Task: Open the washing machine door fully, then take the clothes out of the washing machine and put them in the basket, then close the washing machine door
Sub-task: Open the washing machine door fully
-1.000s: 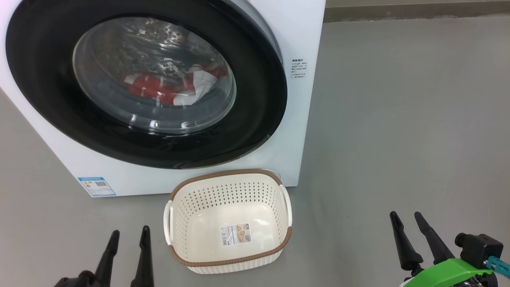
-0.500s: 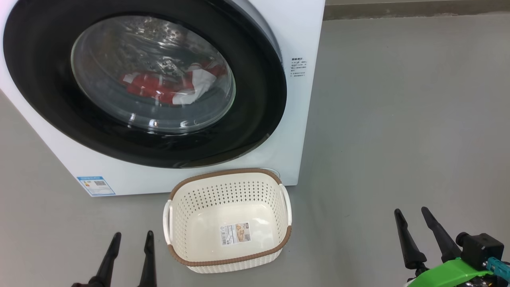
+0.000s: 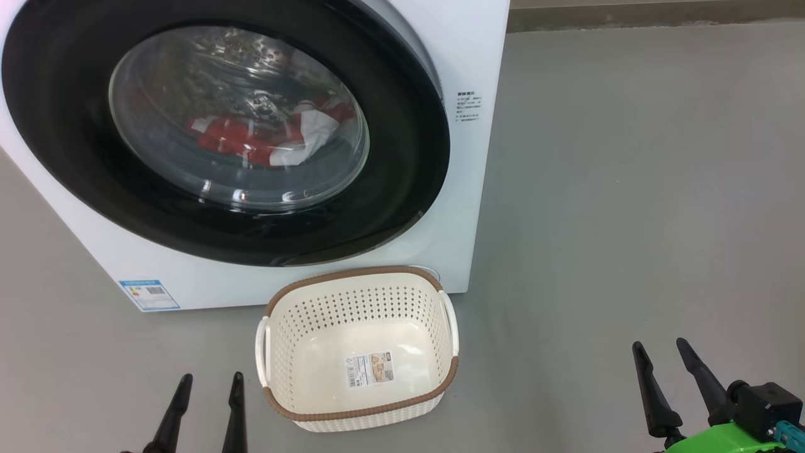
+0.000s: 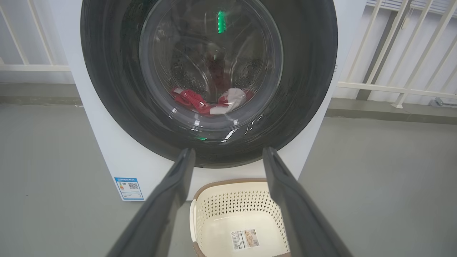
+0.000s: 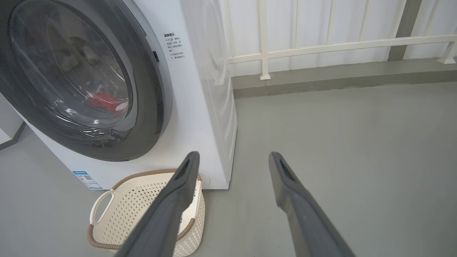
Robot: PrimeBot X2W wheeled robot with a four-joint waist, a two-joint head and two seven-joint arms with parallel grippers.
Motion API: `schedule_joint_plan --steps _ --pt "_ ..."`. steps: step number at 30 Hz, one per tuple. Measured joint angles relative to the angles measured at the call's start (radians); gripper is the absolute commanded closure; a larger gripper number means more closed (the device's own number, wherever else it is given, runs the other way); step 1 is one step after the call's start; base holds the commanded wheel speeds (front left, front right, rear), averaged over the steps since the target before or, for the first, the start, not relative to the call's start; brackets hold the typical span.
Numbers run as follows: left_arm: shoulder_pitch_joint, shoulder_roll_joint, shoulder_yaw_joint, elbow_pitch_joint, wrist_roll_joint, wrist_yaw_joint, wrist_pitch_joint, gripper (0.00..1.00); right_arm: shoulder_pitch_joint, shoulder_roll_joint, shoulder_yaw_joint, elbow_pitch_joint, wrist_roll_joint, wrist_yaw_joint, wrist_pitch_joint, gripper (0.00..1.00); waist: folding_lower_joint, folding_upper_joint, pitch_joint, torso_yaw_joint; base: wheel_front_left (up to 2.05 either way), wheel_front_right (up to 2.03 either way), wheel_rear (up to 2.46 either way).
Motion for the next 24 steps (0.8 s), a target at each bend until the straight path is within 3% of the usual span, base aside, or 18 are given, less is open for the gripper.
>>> schedule_joint_plan --steps 11,12,13,14,20,24 --pt "-0.001 0.000 0.002 0.012 0.000 -0.010 0.000 0.00 -0.001 0.021 -0.004 -0.025 -0.005 0.000 0.000 0.00 -0.0001 0.0000 0.007 0.001 0.00 0.00 0.00" --pt "-0.001 0.000 0.001 0.012 0.000 -0.010 0.000 0.00 -0.002 0.023 -0.002 -0.030 -0.002 0.000 0.000 0.39 0.0000 0.0000 0.008 0.003 0.00 0.00 0.00" --pt "-0.001 0.000 0.000 0.012 0.000 -0.010 0.000 0.00 -0.005 0.025 0.000 -0.034 0.005 0.000 0.000 0.66 0.0000 0.0000 0.009 0.004 0.00 0.00 0.00" --pt "-0.002 0.000 -0.002 0.012 0.000 -0.010 0.000 0.00 -0.010 0.026 0.003 -0.038 0.011 0.000 0.000 1.00 0.0000 0.0000 0.010 0.006 0.00 0.00 0.00" --pt "-0.006 0.000 -0.020 0.007 -0.011 -0.008 0.000 0.00 -0.112 0.030 0.029 -0.057 0.101 0.000 0.000 1.00 0.0000 0.0001 0.025 0.019 0.00 0.00 0.00" --pt "-0.014 0.000 -0.039 0.006 -0.019 -0.007 0.000 0.00 -0.235 0.031 0.042 -0.058 0.235 0.000 -0.001 1.00 0.0000 0.0000 0.047 0.033 0.00 0.00 0.00"
